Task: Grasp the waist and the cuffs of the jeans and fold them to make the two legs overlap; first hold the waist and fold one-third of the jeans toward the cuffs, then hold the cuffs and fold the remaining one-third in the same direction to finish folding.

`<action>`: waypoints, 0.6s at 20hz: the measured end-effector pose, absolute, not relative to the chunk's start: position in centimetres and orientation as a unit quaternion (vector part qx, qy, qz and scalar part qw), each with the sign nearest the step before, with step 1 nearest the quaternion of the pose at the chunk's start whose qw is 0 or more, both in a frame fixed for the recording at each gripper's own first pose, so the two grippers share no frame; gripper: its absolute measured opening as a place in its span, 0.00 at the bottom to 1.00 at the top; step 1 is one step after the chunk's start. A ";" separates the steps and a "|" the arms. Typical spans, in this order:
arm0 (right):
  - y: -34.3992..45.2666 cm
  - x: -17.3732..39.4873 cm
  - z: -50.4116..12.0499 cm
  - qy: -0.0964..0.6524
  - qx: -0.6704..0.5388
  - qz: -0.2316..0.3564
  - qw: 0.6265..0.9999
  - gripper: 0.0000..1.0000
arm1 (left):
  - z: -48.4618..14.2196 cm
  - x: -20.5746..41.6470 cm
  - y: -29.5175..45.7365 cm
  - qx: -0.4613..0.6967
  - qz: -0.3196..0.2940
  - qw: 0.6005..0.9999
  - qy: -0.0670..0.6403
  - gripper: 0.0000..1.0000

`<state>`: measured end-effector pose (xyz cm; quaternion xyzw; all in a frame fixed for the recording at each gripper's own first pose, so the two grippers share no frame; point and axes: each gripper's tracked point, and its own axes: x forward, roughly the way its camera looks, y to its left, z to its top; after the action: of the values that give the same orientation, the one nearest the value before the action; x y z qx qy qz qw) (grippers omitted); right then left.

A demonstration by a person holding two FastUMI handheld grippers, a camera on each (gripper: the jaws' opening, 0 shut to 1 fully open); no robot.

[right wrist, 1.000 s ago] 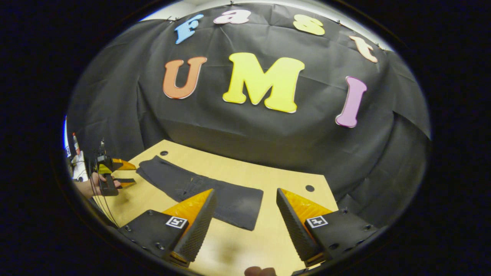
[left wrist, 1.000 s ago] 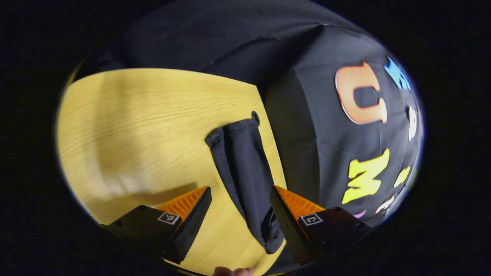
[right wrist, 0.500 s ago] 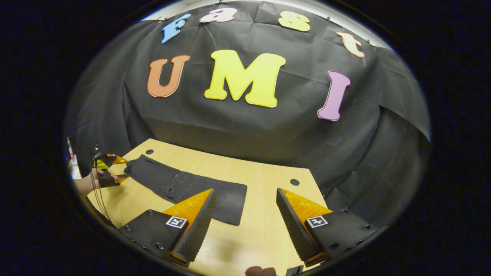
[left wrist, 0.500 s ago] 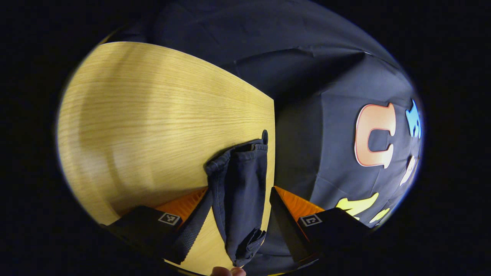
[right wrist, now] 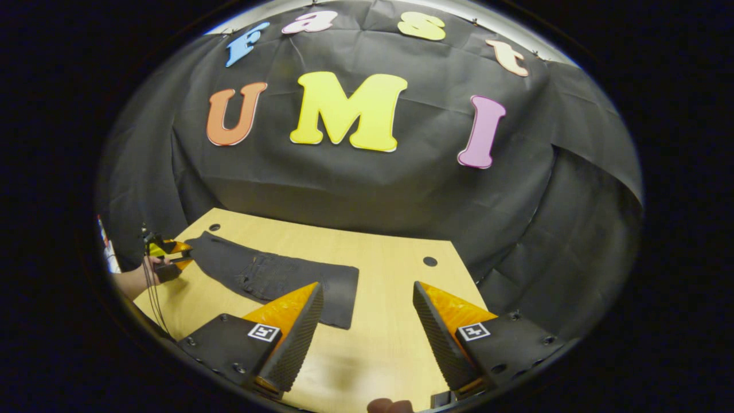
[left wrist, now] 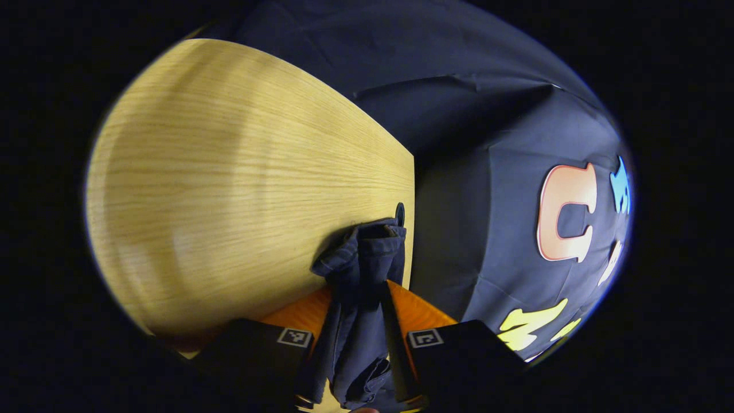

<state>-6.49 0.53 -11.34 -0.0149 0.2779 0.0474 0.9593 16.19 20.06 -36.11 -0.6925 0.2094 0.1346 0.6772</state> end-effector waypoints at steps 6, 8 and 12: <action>-1.0 -7.8 -11.3 0.276 0.001 0.023 0.961 0.94 | -35.5 16.2 19.8 -0.655 0.134 0.712 0.218 0.10; -1.5 -7.8 -10.8 0.263 0.010 0.013 0.965 0.94 | -33.5 16.5 19.5 -0.621 0.118 0.744 0.216 0.08; -1.7 -8.4 -11.0 0.251 0.038 0.013 0.967 0.96 | -28.3 16.4 17.6 -0.512 0.102 0.824 0.220 0.09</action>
<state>-8.35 -1.68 -10.96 0.0375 0.2510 0.0133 0.9672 16.43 17.65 -28.33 -0.5124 0.2197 0.1022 0.8238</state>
